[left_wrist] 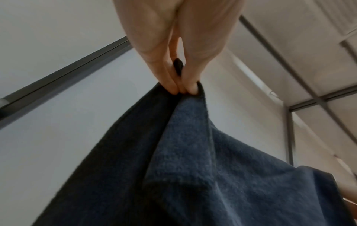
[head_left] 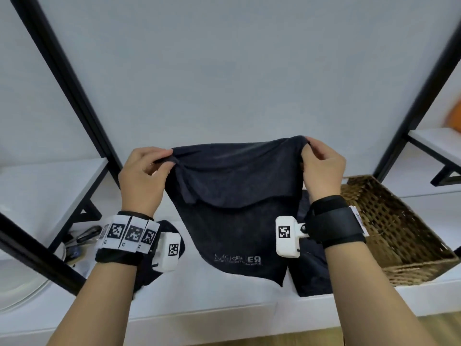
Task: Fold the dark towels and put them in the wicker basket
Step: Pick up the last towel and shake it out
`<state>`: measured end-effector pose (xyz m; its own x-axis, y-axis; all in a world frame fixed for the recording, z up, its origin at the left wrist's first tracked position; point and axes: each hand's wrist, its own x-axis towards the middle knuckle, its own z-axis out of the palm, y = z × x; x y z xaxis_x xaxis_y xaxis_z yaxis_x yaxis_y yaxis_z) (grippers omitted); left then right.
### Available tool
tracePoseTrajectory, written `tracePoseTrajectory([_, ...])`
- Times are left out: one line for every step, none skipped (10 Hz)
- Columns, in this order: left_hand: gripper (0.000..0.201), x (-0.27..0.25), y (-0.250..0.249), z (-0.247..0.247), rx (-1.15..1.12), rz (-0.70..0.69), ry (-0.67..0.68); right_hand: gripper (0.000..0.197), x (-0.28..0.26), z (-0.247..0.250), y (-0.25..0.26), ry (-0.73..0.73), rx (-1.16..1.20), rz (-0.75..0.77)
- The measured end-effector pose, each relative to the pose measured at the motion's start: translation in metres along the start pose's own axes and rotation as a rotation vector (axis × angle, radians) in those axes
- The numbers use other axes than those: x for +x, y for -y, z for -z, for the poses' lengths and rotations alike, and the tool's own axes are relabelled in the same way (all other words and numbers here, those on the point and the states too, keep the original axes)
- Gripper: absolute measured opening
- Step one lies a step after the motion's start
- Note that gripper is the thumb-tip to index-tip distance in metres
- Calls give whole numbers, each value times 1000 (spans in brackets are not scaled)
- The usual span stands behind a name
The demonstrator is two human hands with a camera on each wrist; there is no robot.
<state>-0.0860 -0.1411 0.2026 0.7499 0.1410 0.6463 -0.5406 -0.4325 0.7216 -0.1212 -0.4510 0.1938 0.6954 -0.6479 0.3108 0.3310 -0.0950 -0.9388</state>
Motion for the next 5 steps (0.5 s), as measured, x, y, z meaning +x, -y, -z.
tracePoseTrajectory([13, 20, -29, 11, -8, -92, -82, 15, 8, -1, 33, -69, 28, 78])
tracePoseTrajectory([11, 34, -56, 25, -76, -98, -158, 16, 9, 3, 61, -108, 44, 160])
tracePoseTrajectory([18, 41, -75, 38, -136, -121, -211, 18, 7, 7, 82, -156, 49, 201])
tracePoseTrajectory([19, 40, -86, 49, -381, -37, -166, 13, -1, 9, 90, -136, 54, 228])
tracePoseTrajectory([18, 34, -93, 57, -458, 7, -143, 12, -9, 8, 89, -90, 64, 215])
